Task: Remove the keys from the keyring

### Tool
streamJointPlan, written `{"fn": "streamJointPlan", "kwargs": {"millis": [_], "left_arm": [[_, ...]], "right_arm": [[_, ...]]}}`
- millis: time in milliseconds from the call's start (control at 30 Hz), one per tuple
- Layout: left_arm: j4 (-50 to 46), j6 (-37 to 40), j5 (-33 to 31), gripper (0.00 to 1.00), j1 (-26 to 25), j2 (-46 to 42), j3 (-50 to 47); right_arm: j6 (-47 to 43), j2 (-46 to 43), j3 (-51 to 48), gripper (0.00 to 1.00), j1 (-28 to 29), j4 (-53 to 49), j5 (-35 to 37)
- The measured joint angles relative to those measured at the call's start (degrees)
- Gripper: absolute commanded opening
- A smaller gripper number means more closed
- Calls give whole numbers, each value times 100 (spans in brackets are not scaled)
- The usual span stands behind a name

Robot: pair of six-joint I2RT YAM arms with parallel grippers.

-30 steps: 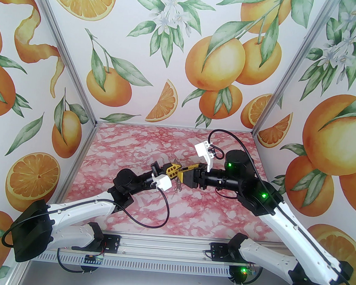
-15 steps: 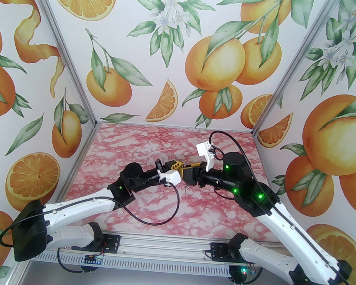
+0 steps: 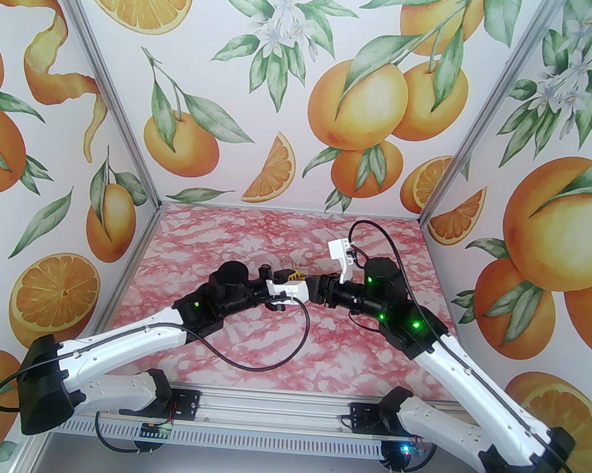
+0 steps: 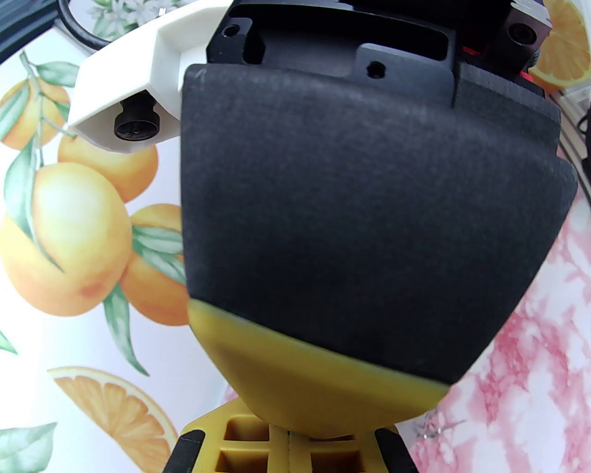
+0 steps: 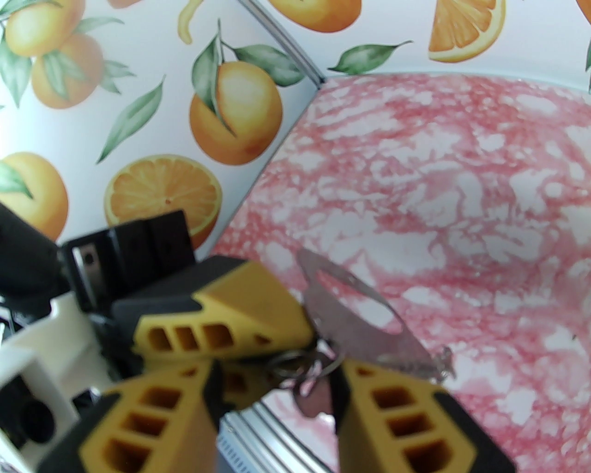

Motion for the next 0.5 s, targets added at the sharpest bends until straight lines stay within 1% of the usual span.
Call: {"fn": "streamJointPlan", "kwargs": {"millis": [167, 333, 500], "left_arm": [[-505, 122, -129, 0, -39, 0, 203], [-911, 216, -175, 0, -72, 2, 420], [-1150, 247, -133, 0, -184, 2, 520]], "right_arm": [[295, -68, -433, 35, -264, 549, -483], [411, -111, -544, 33, -396, 699, -636], [531, -210, -629, 33, -516, 938, -702]]}}
